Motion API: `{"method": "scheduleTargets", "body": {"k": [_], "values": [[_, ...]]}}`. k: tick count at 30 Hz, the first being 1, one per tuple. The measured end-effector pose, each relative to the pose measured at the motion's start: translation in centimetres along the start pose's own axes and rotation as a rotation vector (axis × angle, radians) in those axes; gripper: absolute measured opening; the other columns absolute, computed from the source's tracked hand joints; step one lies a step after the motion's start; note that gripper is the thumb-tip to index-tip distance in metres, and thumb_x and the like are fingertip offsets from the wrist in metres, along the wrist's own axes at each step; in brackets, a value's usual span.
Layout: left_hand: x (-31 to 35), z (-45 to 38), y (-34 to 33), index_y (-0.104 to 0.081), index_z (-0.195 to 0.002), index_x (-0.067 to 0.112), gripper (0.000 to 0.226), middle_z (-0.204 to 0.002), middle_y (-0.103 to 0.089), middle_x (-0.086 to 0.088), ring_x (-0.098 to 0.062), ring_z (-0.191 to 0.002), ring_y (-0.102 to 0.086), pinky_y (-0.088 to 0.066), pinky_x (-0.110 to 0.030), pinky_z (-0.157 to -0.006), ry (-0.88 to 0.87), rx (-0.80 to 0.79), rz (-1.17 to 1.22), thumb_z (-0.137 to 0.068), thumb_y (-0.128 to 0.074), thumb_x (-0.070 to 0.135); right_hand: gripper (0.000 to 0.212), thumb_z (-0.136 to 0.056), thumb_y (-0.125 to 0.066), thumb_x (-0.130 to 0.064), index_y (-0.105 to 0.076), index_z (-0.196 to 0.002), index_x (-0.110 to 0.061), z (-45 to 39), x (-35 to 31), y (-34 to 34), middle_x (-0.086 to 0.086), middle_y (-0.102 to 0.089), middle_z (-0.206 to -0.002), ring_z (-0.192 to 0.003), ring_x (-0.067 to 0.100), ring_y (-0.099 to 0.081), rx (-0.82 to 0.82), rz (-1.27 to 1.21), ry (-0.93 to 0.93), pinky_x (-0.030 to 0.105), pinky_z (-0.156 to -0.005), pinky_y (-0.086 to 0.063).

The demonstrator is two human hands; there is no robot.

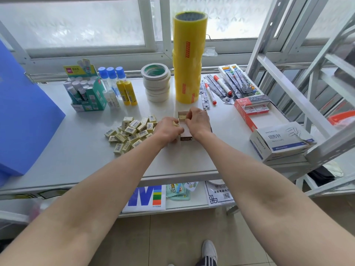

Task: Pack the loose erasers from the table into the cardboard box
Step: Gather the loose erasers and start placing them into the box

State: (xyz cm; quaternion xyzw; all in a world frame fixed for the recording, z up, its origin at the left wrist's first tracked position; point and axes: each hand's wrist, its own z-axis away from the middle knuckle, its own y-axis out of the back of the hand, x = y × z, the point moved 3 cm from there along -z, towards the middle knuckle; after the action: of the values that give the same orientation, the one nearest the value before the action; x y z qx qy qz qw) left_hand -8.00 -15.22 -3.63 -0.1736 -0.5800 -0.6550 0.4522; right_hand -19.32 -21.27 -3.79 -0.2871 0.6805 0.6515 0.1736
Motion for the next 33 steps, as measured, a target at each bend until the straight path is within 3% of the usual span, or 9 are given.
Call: {"method": "scheduleTargets", "body": {"k": [5, 10, 13, 16, 20, 25, 28, 30, 33], "values": [[0.3, 0.2, 0.2, -0.063, -0.123, 0.019, 0.043, -0.085, -0.069, -0.004, -0.02, -0.06, -0.063, -0.051, -0.025, -0.06, -0.031, 0.013, -0.064, -0.08, -0.065, 0.02, 0.007, -0.085, -0.06, -0.012, -0.061, -0.079, -0.016, 0.2, -0.1, 0.1, 0.01, -0.068, -0.097, -0.092, 0.028, -0.062, -0.029, -0.023, -0.014, 0.036, -0.084, -0.052], [-0.1, 0.3, 0.3, -0.06, -0.114, 0.017, 0.033, -0.082, -0.066, -0.009, -0.025, -0.061, -0.063, -0.06, -0.041, -0.071, -0.013, -0.05, 0.06, -0.083, -0.07, 0.021, 0.005, -0.085, -0.062, -0.016, -0.058, -0.082, -0.016, 0.4, -0.4, 0.4, 0.009, -0.067, -0.099, -0.097, 0.026, -0.06, -0.066, -0.007, -0.002, 0.032, -0.083, -0.047], [-0.5, 0.4, 1.0, -0.059, -0.1, 0.013, 0.028, -0.076, -0.061, -0.003, -0.018, -0.055, -0.062, -0.051, -0.027, -0.05, 0.002, -0.032, 0.17, -0.087, -0.069, 0.036, 0.011, -0.09, -0.059, -0.02, -0.061, -0.09, -0.009, 0.5, -0.4, 1.1, 0.011, -0.064, -0.101, -0.096, 0.026, -0.059, -0.006, -0.019, -0.003, 0.032, -0.082, -0.043], [-1.2, 0.6, 1.8, -0.055, -0.084, 0.011, 0.037, -0.072, -0.051, -0.003, -0.014, -0.05, -0.056, -0.028, -0.017, -0.035, 0.123, -0.077, 0.518, -0.092, -0.06, 0.046, 0.017, -0.093, -0.057, -0.022, -0.063, -0.096, -0.007, 0.9, -0.8, 2.0, 0.01, -0.067, -0.099, -0.093, 0.025, -0.061, 0.052, -0.104, 0.011, 0.035, -0.085, -0.048], [-1.9, 1.3, 2.4, -0.048, -0.081, 0.013, 0.049, -0.068, -0.048, -0.004, -0.01, -0.044, -0.05, -0.023, -0.014, -0.031, 0.275, -0.195, 0.922, -0.096, -0.041, 0.058, 0.027, -0.088, -0.059, -0.039, -0.071, -0.1, -0.018, 1.3, -1.9, 2.1, -0.002, -0.069, -0.092, -0.089, 0.017, -0.064, -0.082, -0.319, 0.0, 0.039, -0.089, -0.053], [-1.7, 1.4, 2.4, -0.055, -0.092, 0.006, 0.056, -0.069, -0.05, -0.008, -0.014, -0.049, -0.051, -0.024, -0.014, -0.032, 0.274, -0.18, 0.914, -0.101, -0.027, 0.055, 0.027, -0.089, -0.066, -0.032, -0.073, -0.101, -0.008, 2.9, -4.0, 1.8, -0.004, -0.068, -0.082, -0.069, 0.001, -0.055, -0.363, -0.479, 0.082, 0.018, -0.07, -0.044], [-1.4, 1.3, 2.3, -0.057, -0.115, 0.004, 0.053, -0.068, -0.051, -0.007, -0.014, -0.047, -0.052, -0.025, -0.014, -0.031, 0.268, -0.187, 0.897, -0.103, -0.03, 0.048, 0.028, -0.087, -0.07, -0.026, -0.069, -0.106, -0.006, 3.5, -3.9, 1.7, -0.001, -0.065, -0.079, -0.067, 0.005, -0.055, -0.401, -0.525, 0.078, 0.019, -0.064, -0.044], [-1.2, 1.5, 2.4, -0.056, -0.109, 0.004, 0.047, -0.071, -0.052, -0.007, -0.014, -0.049, -0.053, -0.026, -0.014, -0.031, 0.246, -0.184, 0.857, -0.103, -0.034, 0.046, 0.029, -0.086, -0.071, -0.023, -0.066, -0.108, -0.005, 3.7, -3.6, 1.9, 0.005, -0.063, -0.083, -0.07, 0.011, -0.056, -0.391, -0.57, 0.066, 0.022, -0.064, -0.049], [-1.2, 1.7, 2.8, -0.053, -0.093, 0.008, 0.042, -0.074, -0.052, -0.006, -0.013, -0.051, -0.054, -0.027, -0.015, -0.033, 0.195, -0.159, 0.756, -0.101, -0.04, 0.046, 0.033, -0.081, -0.076, -0.019, -0.066, -0.111, -0.007, 3.8, -3.1, 2.3, 0.011, -0.062, -0.09, -0.077, 0.017, -0.06, -0.323, -0.583, 0.07, 0.033, -0.079, -0.056]]}}
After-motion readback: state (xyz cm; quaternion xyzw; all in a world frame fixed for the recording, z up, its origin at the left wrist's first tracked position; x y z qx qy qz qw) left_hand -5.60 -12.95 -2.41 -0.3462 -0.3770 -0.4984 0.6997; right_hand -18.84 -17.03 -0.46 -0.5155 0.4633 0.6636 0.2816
